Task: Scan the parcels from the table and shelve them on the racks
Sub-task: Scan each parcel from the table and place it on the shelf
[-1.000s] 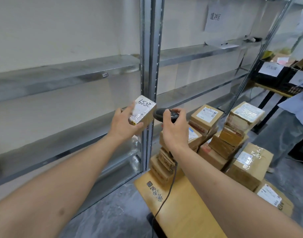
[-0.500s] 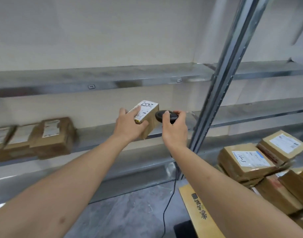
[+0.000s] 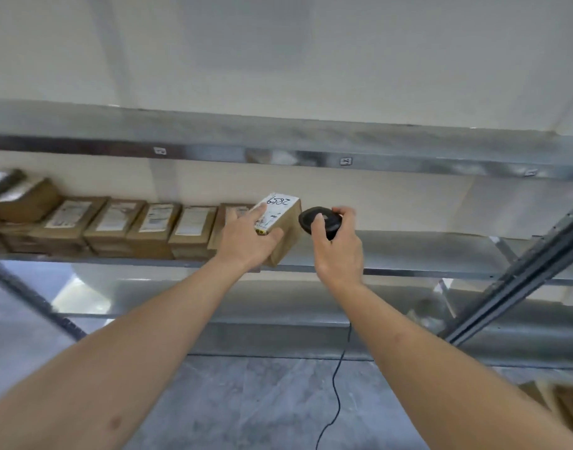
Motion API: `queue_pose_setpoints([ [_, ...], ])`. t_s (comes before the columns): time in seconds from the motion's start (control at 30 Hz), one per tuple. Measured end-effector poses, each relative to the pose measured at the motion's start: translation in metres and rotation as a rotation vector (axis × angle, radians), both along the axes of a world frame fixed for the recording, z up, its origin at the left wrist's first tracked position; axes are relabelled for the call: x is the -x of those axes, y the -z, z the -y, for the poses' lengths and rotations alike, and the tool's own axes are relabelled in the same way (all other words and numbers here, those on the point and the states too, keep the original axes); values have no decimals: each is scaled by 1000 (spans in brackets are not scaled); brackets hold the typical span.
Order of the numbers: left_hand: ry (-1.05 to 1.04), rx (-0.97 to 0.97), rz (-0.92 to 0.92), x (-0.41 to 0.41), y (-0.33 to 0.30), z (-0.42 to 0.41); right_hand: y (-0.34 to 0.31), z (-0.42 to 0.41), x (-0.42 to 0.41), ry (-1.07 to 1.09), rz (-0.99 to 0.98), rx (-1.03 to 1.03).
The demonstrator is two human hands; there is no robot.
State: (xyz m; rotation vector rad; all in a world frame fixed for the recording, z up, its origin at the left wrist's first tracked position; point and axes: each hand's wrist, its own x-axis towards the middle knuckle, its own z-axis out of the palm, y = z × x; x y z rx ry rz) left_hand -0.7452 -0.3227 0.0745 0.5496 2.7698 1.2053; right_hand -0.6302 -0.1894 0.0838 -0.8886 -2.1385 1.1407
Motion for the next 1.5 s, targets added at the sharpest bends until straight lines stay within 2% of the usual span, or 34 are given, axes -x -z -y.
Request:
queue_pose_setpoints([
  [0.43,-287,82,56,91,14,159,21,107,135,-245,8,53],
  [0.8,-483,190,120,189,41,214,59,152,265,-484,80,87],
  [1.0,-569,161,144,233,48,244,61,177,328,-567,98,112],
  [1.23,-580,146,129,287,53,292,67,231,384,-628,127,86],
  [1.5,-453,180,137,369,69,363,77,313,444,-551,215,39],
])
